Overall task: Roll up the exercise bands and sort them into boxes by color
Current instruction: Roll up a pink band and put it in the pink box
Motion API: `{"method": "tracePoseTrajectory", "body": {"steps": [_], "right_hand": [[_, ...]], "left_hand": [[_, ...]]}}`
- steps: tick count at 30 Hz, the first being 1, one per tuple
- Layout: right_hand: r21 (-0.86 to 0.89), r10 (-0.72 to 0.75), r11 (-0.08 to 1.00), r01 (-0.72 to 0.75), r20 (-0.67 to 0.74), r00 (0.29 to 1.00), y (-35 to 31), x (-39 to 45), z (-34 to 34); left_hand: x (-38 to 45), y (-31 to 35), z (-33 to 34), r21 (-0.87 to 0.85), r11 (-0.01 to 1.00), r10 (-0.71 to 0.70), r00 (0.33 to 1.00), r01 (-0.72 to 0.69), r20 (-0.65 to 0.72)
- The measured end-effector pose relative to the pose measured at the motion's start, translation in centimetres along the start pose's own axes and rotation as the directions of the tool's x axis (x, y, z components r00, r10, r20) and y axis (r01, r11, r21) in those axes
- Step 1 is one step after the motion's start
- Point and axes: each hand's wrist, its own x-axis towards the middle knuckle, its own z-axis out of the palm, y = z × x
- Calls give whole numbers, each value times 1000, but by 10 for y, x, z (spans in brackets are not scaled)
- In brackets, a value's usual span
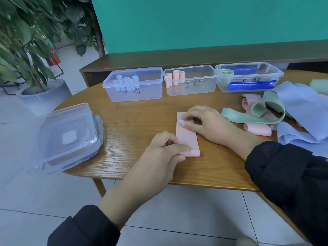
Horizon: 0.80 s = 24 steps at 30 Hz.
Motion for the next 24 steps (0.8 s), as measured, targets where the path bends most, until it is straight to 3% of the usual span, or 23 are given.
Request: {"method": "tracePoseTrajectory", "body": {"steps": [11, 14, 17, 24], "right_hand": [[12, 4, 1000, -4, -1, 1000, 0, 0, 2], [19, 3, 1000, -3, -8, 1000, 0, 0, 2], [23, 1, 1000, -1, -19, 1000, 0, -1, 2], [35, 3, 999, -2, -19, 1000, 0, 0, 2]], "left_hand": [[12, -9, 3, 59, 998, 35, 999, -38, 42], [14, -6, 0, 50, 997, 65, 998, -65, -1], [16, -3, -4, -4, 1000, -11, 999, 11, -30], [16, -9, 4, 55, 998, 19, 995, -14, -97]]}}
